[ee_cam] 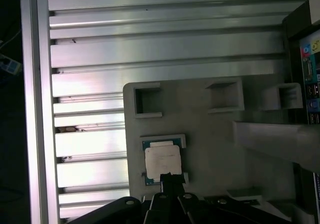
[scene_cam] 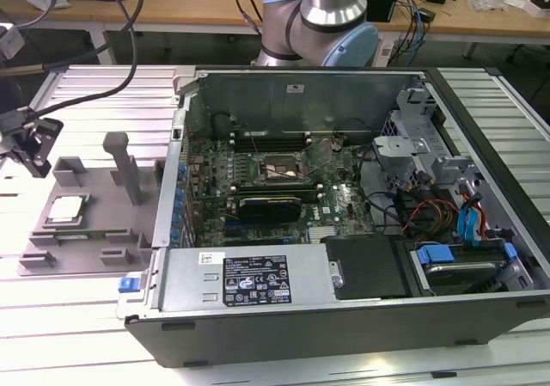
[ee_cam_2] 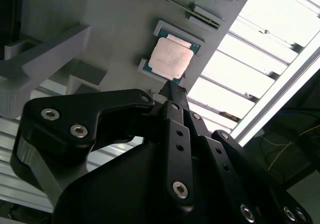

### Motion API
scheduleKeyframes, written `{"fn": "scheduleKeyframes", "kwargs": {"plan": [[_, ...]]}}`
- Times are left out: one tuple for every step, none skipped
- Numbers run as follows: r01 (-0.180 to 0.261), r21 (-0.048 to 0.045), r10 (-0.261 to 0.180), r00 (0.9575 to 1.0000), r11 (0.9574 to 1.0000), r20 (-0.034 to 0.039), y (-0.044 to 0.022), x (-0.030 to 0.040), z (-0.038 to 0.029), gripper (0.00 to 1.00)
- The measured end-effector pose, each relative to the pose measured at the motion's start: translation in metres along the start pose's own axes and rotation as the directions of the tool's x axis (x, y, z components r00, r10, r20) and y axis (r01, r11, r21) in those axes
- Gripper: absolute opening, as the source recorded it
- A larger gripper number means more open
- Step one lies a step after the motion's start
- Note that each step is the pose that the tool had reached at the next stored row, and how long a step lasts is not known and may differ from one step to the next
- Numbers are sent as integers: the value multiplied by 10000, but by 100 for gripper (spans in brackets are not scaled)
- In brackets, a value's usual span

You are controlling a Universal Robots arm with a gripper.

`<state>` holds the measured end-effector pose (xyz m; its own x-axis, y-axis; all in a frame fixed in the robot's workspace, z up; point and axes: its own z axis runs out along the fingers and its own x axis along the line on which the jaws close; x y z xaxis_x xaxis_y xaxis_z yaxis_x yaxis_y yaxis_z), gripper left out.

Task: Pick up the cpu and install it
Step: 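Pick up the cpu and move it towards the insertion slot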

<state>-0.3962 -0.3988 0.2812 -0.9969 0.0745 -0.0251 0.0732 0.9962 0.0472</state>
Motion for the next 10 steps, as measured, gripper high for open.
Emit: {"fn": "scheduleKeyframes", "kwargs": {"plan": [[0,-1,0,10000,10000,1,0,1,4,11],[0,-1,0,10000,10000,1,-1,3,9,11],[0,-1,0,10000,10000,0,-1,6,15,11],[1,-1,-1,10000,10000,1,-2,9,21,11],[1,-1,-1,10000,10000,1,-2,12,26,11],[0,-1,0,10000,10000,1,-2,13,28,11],[1,-1,-1,10000,10000,1,-2,15,31,11],[1,-1,-1,10000,10000,1,-3,17,36,11],[1,-1,-1,10000,10000,1,-3,20,41,11],[1,-1,-1,10000,10000,1,-4,24,47,11]]}}
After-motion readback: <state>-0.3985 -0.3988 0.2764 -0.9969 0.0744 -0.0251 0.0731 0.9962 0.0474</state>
